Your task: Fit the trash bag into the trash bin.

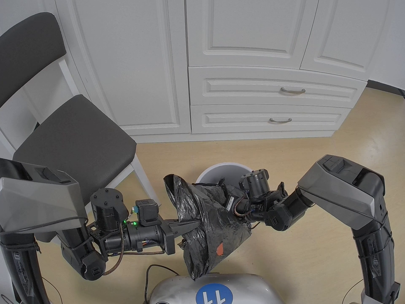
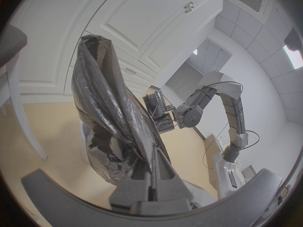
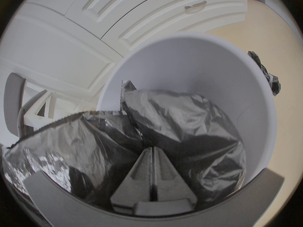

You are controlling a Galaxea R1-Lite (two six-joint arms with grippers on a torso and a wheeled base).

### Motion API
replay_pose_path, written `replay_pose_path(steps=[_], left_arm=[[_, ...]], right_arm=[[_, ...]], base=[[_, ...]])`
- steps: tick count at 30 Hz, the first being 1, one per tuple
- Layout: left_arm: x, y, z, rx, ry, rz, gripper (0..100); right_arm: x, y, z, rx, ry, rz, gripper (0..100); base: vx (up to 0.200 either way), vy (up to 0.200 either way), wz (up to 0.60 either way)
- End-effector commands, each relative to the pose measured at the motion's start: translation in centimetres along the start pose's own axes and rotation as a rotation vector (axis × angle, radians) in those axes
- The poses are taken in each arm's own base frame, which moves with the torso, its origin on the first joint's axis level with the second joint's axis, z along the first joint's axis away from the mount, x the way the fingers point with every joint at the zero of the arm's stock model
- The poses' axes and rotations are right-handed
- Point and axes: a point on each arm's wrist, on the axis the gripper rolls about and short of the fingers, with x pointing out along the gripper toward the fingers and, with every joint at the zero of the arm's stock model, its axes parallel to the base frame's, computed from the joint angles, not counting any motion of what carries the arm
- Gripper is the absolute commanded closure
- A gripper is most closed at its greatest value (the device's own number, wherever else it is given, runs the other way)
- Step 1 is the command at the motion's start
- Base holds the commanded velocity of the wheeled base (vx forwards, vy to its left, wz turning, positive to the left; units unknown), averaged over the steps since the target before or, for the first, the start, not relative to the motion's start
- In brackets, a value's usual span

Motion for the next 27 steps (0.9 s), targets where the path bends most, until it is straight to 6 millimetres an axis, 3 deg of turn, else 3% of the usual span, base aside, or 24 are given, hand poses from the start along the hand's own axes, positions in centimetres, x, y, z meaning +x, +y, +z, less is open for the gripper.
replay_pose_path(steps=[1, 3, 10, 13, 15, 17, 18, 20, 23, 27], left_arm=[[0.4, 0.2, -0.3, -0.011, 0.008, -0.002, 100], [0.8, 0.4, 0.2, -0.019, -0.014, -0.005, 100], [1.6, 0.7, 1.1, -0.081, -0.05, -0.011, 100], [2.0, 0.8, 1.6, -0.115, -0.07, -0.019, 100], [2.4, 0.7, 1.9, -0.124, -0.084, -0.019, 100], [2.4, 0.7, 1.9, -0.124, -0.084, -0.019, 100], [3.8, 0.6, 2.4, -0.151, -0.125, 0.009, 100], [5.2, 0.6, 3.1, -0.164, -0.183, 0.049, 100], [7.3, 0.7, 4.1, -0.197, -0.273, 0.108, 100], [8.5, 1.3, 4.6, -0.222, -0.327, 0.165, 100]], right_arm=[[-0.3, -0.1, 1.0, 0.012, -0.024, 0.004, 100], [-1.3, -0.2, 3.0, 0.03, -0.069, 0.009, 100], [-3.9, 0.3, 5.9, 0.04, -0.131, 0.027, 100], [-7.3, 1.4, 8.2, 0.049, -0.139, 0.025, 100], [-8.8, 1.9, 9.1, 0.05, -0.153, 0.03, 100], [-8.8, 1.9, 9.1, 0.05, -0.153, 0.03, 100], [-11.3, 2.5, 10.7, 0.056, -0.202, 0.051, 100], [-12.8, 2.7, 11.5, 0.054, -0.231, 0.064, 100], [-14.7, 2.8, 12.4, 0.034, -0.27, 0.074, 100], [-16.1, 2.8, 13.1, 0.033, -0.303, 0.082, 100]], base=[[0.0, 0.0, 0.0], [0.0, 0.0, 0.0], [0.0, 0.0, 0.0], [0.0, 0.0, 0.0], [0.0, 0.0, 0.0], [0.0, 0.0, 0.0], [0.0, 0.0, 0.0], [0.0, 0.0, 0.0], [0.0, 0.0, 0.0], [0.0, 0.0, 0.0]])
